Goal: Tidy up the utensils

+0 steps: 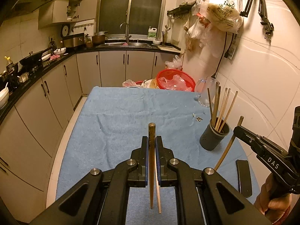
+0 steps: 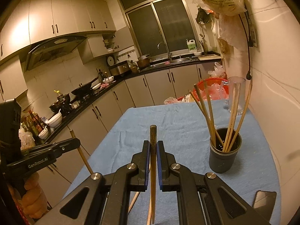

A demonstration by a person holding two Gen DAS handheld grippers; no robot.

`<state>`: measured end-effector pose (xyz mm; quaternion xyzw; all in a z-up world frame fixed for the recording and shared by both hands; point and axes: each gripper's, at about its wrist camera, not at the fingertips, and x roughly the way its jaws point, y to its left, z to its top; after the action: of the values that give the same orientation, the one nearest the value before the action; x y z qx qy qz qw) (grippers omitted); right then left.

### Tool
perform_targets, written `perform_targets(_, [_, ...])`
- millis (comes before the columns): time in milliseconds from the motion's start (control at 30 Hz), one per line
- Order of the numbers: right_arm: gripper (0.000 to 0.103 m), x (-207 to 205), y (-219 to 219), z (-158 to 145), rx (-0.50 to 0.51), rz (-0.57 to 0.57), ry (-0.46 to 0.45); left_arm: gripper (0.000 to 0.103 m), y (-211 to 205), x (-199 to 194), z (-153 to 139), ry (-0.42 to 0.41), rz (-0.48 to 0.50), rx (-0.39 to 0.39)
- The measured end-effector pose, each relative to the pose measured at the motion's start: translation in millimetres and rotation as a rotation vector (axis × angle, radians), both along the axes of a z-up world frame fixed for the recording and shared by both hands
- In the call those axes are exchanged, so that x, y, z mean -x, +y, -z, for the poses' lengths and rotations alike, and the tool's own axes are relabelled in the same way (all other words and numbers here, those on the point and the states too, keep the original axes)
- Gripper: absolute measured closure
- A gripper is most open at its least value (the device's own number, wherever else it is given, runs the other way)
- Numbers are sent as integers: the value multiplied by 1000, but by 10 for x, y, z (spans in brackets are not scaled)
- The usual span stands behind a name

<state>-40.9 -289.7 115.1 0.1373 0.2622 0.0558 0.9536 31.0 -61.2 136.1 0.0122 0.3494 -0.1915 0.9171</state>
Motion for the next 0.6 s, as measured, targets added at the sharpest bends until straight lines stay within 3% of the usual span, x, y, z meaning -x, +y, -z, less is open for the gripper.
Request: perform_targets(600, [96,118,-391,-186,-39,86,-43,96,-157,37,-138,-10,53,3])
